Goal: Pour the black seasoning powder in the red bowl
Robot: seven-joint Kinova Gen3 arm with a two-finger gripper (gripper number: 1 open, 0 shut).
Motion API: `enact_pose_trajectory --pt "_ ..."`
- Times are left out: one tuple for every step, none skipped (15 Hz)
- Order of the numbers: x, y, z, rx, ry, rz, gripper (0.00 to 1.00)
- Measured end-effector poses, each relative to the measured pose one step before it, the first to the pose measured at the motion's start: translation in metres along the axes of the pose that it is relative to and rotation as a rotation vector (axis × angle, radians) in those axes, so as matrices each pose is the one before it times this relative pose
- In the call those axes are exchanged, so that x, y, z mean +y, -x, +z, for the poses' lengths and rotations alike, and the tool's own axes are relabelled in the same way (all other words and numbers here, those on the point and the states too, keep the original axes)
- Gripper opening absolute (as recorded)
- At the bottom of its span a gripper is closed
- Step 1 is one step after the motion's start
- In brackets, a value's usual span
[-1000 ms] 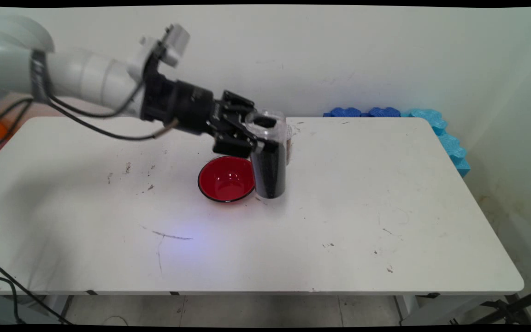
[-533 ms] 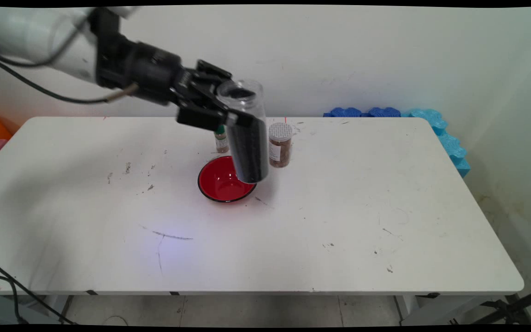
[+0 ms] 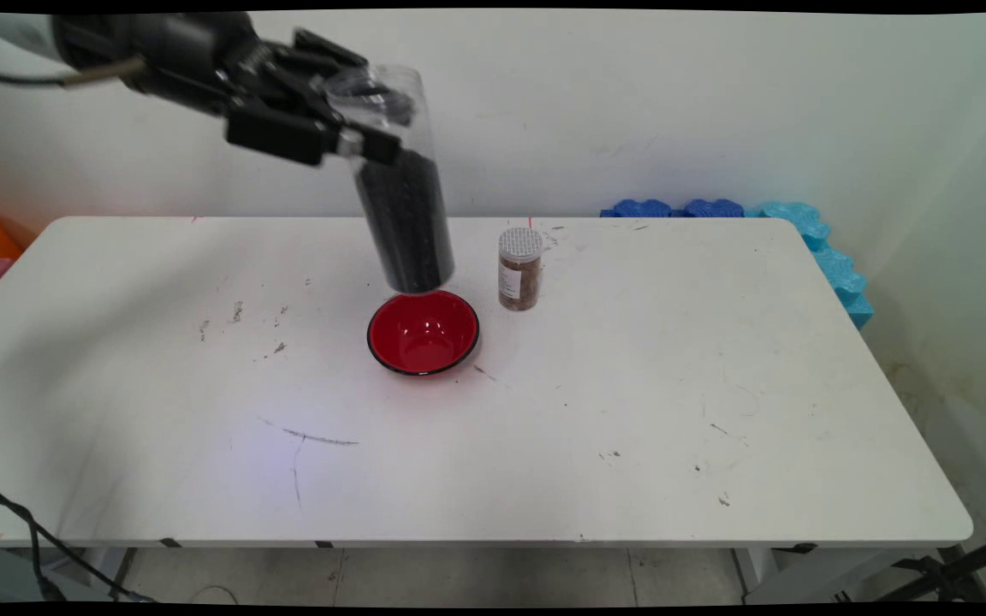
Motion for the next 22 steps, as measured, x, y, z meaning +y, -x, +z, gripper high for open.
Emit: enact_pose_trajectory --pt "0.0004 -0.00577 -0.00878 -0.00149 0.00163 -0.00679 0.0" --pt "0.00062 -0.00494 -0.00834 -0.00234 0.00145 -0.00789 0.0" --pt "0.00054 -0.00324 -0.00665 -0.00315 0.00101 -0.00809 0.0" --pt "0.0 -0.0017 -0.00396 -0.00206 0.00046 -0.00603 0.0" --pt "0.00008 -0.00224 -0.00528 -0.00383 0.00092 -0.0083 0.0" --pt "-0.00035 -0.00104 -0.00316 -0.00304 0.00023 -0.00478 0.0" --pt "-0.00068 -0.00118 -0.00409 -0.00545 0.00054 -0.00665 0.0" --pt "-0.00151 -0.00066 -0.00386 -0.00732 -0.00021 -0.00504 0.0" --pt "-0.00227 -0.00007 -0.00307 -0.00733 -0.00062 -0.00294 0.0" --pt "-0.00266 0.00077 -0.00203 -0.00728 -0.00066 -0.00194 0.0" --pt "-0.00255 0.00132 -0.00098 -0.00672 -0.00014 -0.00167 0.0" --pt "-0.003 0.00194 -0.00078 -0.00831 0.00097 -0.00607 0.0" --pt "-0.00237 0.00228 -0.00005 -0.00913 0.00186 -0.00984 0.0" --pt "-0.00241 0.00275 0.00042 -0.01138 0.0005 -0.01597 0.0" --pt "-0.00249 0.00256 0.0011 -0.01011 0.00001 -0.01414 0.0" --pt "-0.00288 0.00298 0.00194 -0.01242 0.00037 -0.01481 0.0" --pt "-0.00186 0.0018 0.0013 -0.00723 0.00007 -0.00913 0.0" --pt "-0.00299 0.00284 0.00238 -0.00726 -0.00075 -0.01458 0.0" --pt "-0.0037 0.00351 0.00344 -0.00747 -0.00217 -0.01975 0.0" --pt "-0.00316 0.00435 0.0035 -0.00795 -0.00411 -0.02313 0.0" --pt "-0.00287 0.00397 0.00406 -0.00928 -0.00321 -0.02312 0.0" --pt "-0.00327 0.00465 0.00521 -0.01102 -0.0023 -0.02779 0.0"
